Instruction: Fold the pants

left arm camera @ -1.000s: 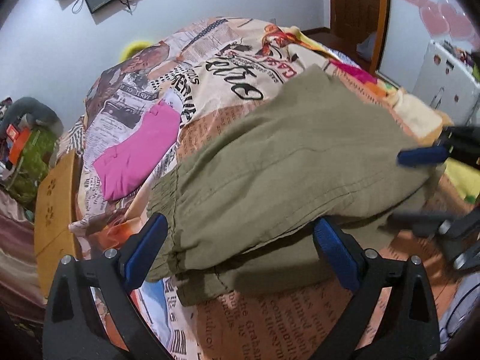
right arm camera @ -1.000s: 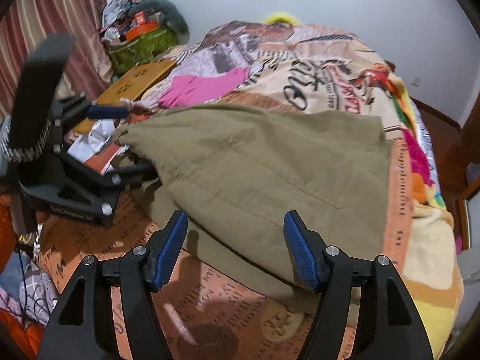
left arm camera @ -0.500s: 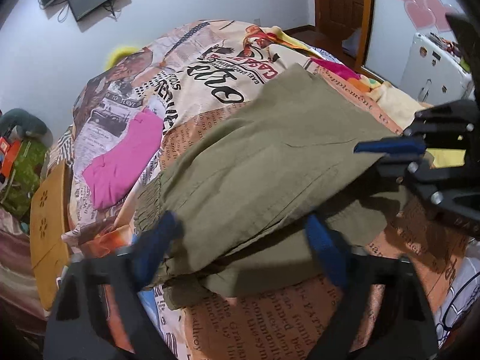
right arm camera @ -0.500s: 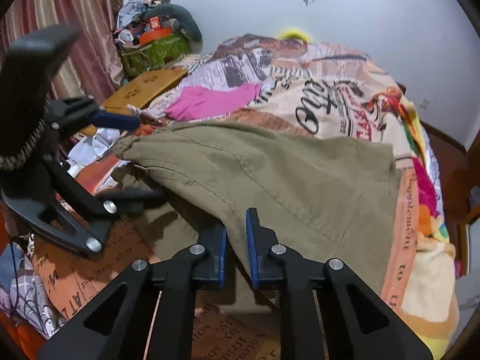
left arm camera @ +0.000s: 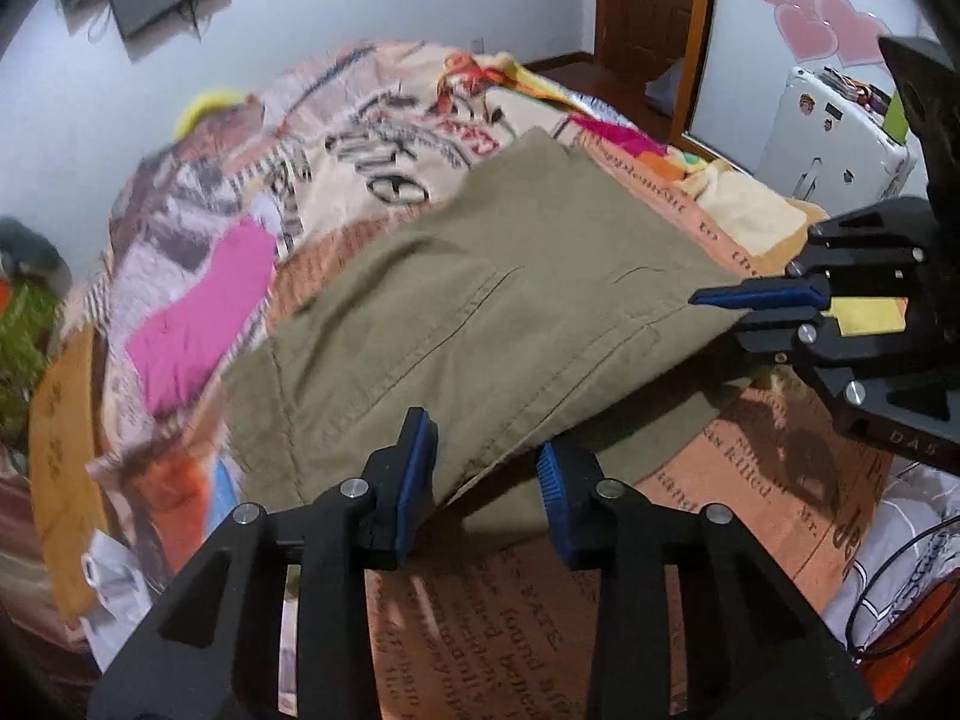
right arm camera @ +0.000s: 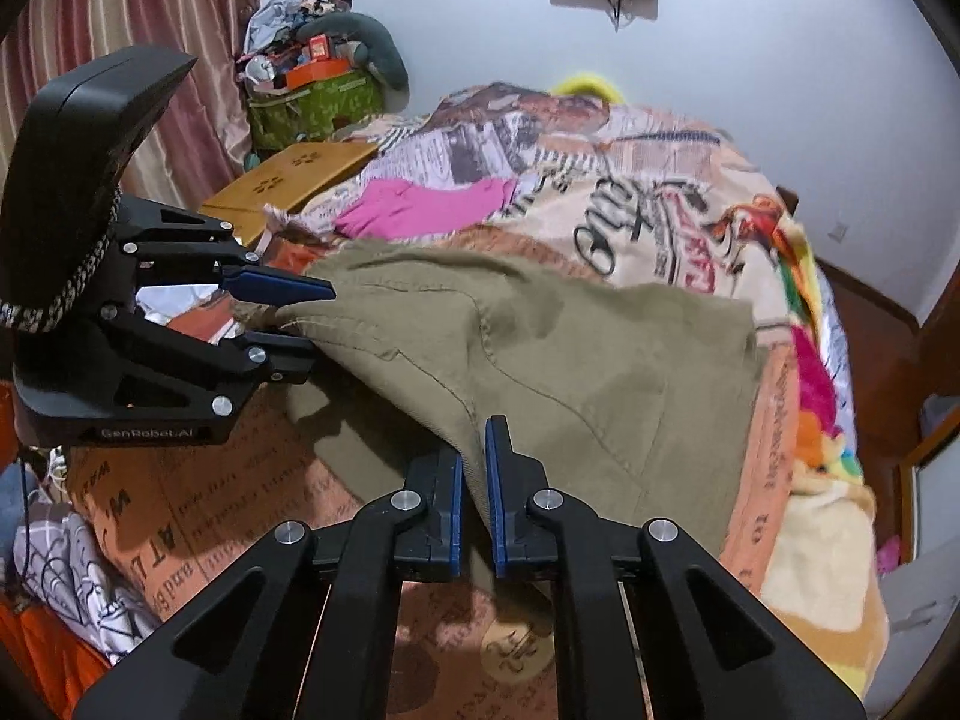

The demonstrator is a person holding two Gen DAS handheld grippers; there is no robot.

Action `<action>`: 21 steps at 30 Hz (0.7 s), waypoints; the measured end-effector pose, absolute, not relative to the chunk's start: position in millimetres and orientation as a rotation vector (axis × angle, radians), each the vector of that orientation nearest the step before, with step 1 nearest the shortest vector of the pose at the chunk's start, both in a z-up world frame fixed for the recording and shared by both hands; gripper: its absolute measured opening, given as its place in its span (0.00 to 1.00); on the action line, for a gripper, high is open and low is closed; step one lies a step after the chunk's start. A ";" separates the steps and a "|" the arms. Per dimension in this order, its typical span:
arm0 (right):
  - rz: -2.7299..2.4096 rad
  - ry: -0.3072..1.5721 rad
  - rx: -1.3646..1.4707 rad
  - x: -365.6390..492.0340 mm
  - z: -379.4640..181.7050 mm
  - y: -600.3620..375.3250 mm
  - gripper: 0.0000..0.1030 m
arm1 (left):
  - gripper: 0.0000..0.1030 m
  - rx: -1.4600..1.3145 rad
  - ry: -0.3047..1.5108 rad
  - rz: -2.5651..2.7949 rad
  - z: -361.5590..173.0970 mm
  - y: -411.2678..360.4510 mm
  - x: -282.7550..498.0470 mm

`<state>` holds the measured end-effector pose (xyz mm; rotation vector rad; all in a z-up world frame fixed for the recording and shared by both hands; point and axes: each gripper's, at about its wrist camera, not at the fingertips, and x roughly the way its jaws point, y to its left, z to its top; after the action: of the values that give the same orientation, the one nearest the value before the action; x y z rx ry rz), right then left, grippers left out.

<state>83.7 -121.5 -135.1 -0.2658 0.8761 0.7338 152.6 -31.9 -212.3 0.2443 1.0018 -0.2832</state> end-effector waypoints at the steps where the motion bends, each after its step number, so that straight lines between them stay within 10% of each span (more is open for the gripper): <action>1: 0.738 0.887 -0.263 83.6 -137.7 -120.8 0.06 | 0.36 0.228 1.017 -0.283 -216.2 -29.0 151.4; 5: 0.751 0.959 -0.214 85.8 -148.3 -121.3 0.10 | 0.56 0.172 1.039 -0.266 -219.5 -16.2 143.7; 11: 0.721 0.992 -0.123 85.4 -144.5 -137.9 0.32 | 0.67 0.072 1.013 -0.218 -202.2 12.9 132.4; 21: 0.583 0.934 0.000 75.3 -119.0 -192.7 0.42 | 0.82 -0.074 0.913 -0.074 -168.9 70.5 133.1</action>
<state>75.3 -192.7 -119.0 0.0005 0.9340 0.5828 133.1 70.5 -168.9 -0.0741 0.9130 -0.0737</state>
